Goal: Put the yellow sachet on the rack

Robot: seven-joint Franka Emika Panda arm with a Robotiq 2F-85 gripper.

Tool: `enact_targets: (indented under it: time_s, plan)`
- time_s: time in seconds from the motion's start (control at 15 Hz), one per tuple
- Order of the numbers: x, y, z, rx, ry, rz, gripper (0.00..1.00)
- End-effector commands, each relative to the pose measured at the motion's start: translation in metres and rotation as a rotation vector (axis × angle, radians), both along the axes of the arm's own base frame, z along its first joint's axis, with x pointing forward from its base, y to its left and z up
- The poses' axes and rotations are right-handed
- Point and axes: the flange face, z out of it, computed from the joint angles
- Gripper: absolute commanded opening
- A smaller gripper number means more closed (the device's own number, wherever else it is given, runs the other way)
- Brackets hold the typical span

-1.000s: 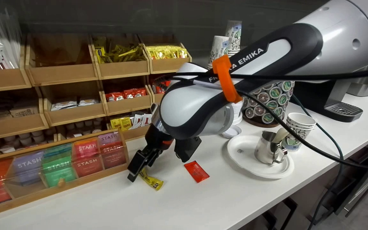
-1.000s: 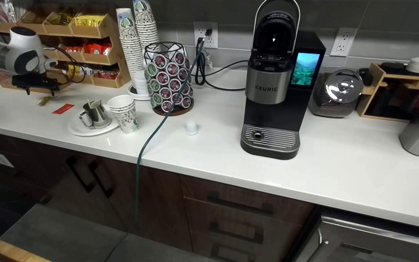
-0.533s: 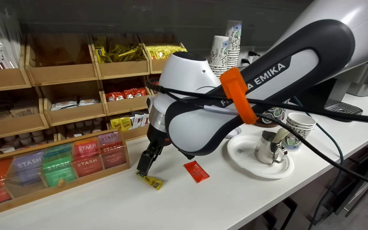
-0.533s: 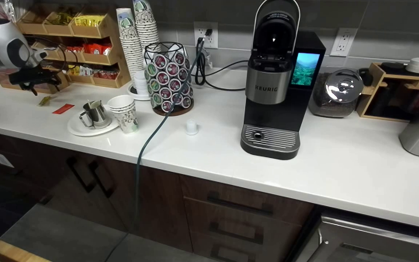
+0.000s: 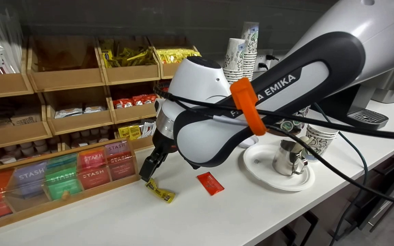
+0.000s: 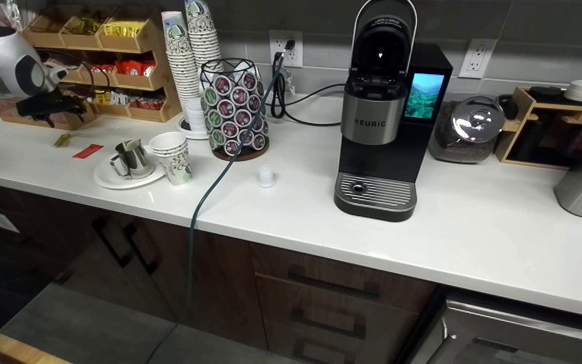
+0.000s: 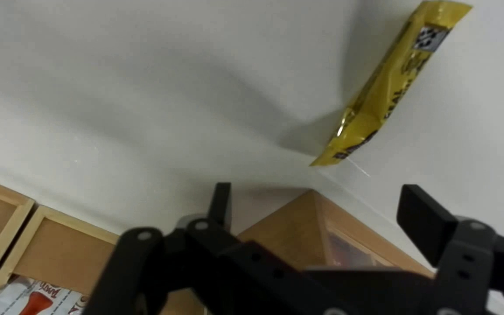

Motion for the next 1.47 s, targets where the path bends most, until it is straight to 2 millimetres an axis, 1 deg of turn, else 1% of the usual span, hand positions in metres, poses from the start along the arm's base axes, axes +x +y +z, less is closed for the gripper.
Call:
enact_targets:
  time_s: [0.0,0.07,0.13,0.2,0.27,0.33,0.4,0.53,0.6,0.73,0.8,0.93,1.0,1.07,1.13,1.2,1.4]
  plan:
    - [0.014,0.002,-0.014,0.051,0.025,-0.048,0.79]
    - [0.015,0.002,-0.017,0.056,0.032,-0.053,0.83]
    - [0.016,0.002,-0.019,0.06,0.038,-0.058,0.76]
    - [0.018,0.002,-0.021,0.067,0.044,-0.063,0.65]
    - [0.018,0.003,-0.022,0.071,0.053,-0.064,0.66]
    - [0.017,0.004,-0.024,0.075,0.066,-0.062,0.59]
    - [0.015,0.006,-0.024,0.079,0.08,-0.058,0.5]
    - [0.008,0.009,-0.024,0.071,0.112,-0.053,0.48]
    - [0.005,0.01,-0.024,0.068,0.121,-0.052,0.52]
    - [0.001,0.01,-0.023,0.065,0.137,-0.054,0.54]
    - [0.001,0.01,-0.024,0.067,0.141,-0.056,0.57]
    - [0.002,0.009,-0.025,0.073,0.144,-0.06,0.41]
    - [0.005,0.009,-0.026,0.073,0.142,-0.066,0.3]
    - [0.007,0.007,-0.027,0.071,0.141,-0.074,0.23]
    - [0.008,0.005,-0.028,0.07,0.139,-0.082,0.25]
    - [0.01,0.003,-0.029,0.067,0.141,-0.09,0.22]
    - [0.013,-0.001,-0.03,0.065,0.151,-0.11,0.28]
